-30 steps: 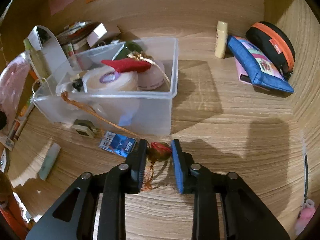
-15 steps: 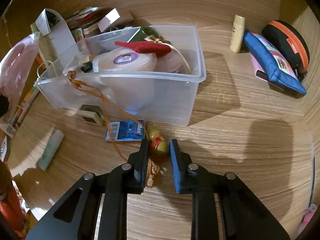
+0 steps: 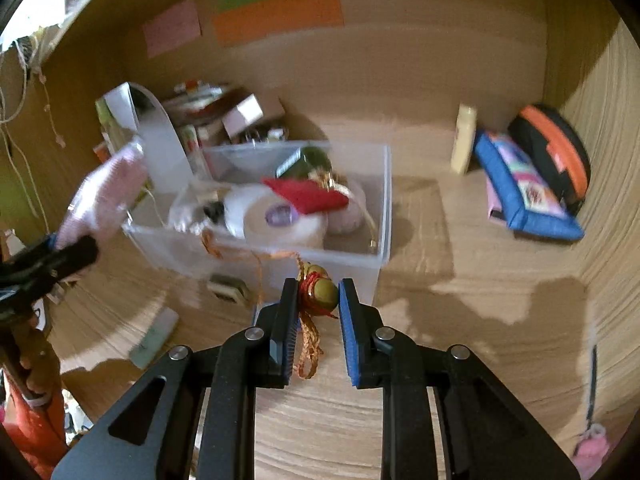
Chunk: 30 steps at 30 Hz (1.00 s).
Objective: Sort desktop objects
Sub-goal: 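Carry the rope bag and the gourd ornament over the clear bin with both grippers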
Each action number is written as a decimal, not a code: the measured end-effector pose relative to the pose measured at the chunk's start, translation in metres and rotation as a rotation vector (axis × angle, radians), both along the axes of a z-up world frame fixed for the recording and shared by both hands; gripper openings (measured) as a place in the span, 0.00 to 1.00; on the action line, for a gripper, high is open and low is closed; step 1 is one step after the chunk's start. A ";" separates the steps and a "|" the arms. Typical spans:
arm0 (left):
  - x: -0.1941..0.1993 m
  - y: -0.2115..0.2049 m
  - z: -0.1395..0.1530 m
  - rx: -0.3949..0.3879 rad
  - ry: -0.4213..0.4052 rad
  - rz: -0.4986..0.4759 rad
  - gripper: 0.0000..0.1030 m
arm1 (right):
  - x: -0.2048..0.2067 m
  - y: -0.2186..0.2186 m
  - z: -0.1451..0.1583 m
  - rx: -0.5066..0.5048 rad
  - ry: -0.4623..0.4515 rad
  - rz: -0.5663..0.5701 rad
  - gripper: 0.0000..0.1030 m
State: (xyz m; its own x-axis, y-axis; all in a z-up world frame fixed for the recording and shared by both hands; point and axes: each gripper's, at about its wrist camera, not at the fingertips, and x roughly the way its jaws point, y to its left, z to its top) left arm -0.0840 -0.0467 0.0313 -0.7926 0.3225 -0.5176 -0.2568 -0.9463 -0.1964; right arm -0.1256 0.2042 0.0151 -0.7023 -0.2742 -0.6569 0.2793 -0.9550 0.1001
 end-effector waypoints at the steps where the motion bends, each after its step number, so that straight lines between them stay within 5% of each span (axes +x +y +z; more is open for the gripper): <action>1: -0.003 0.000 0.001 0.003 0.001 0.003 0.68 | 0.000 -0.001 0.003 -0.002 0.010 0.000 0.17; 14: -0.053 0.020 0.001 -0.033 -0.046 0.034 0.68 | -0.040 -0.003 0.012 -0.065 0.065 0.007 0.17; 22: -0.074 0.041 -0.017 -0.081 -0.095 0.032 0.68 | -0.068 0.003 -0.013 -0.105 -0.007 0.013 0.17; 30: -0.082 0.050 -0.024 -0.120 -0.110 0.032 0.70 | -0.072 -0.001 -0.022 -0.071 0.022 0.031 0.19</action>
